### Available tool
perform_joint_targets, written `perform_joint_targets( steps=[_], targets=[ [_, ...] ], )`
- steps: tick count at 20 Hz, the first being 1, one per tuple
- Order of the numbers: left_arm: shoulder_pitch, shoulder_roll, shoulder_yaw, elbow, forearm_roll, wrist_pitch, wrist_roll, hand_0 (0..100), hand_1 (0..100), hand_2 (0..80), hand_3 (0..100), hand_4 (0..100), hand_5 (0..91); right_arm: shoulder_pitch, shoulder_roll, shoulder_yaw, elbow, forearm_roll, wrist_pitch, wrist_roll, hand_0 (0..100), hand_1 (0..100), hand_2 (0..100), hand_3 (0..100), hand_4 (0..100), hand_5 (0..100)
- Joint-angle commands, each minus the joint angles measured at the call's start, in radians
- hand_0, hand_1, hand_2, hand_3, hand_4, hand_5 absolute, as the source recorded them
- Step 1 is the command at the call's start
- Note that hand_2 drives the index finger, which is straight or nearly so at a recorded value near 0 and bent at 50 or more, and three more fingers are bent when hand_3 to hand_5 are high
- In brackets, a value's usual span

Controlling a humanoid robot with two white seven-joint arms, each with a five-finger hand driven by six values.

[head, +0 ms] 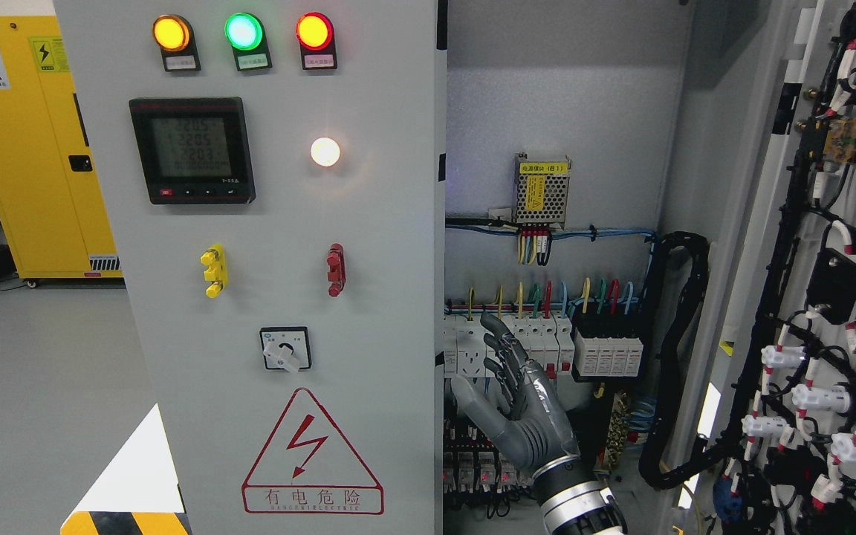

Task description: Open door with both hands

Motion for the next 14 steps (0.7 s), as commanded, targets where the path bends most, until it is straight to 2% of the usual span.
perform_joint_targets(
  steps=[1, 9, 14],
  targets=[
    [0.015, 0.024, -0.001, -0.005, 0.000, -0.001, 0.000, 12, 56, 0.0, 0, 0, 0.0, -0.033, 0.017, 0.009, 0.010, -0.044, 0.007, 0.003, 0, 50, 4, 0, 0, 0],
    [0.014, 0.022, 0.000, -0.005, 0.000, -0.001, 0.000, 12, 56, 0.0, 0, 0, 0.0, -0.093, 0.016, -0.005, 0.065, -0.058, 0.027, 0.006, 0, 50, 4, 0, 0, 0],
    [0.015, 0.024, 0.000, -0.005, 0.000, 0.001, 0.000, 12, 56, 0.0, 0, 0, 0.0, -0.097, 0.016, 0.000, 0.065, -0.060, 0.029, 0.009, 0, 50, 4, 0, 0, 0]
  ],
)
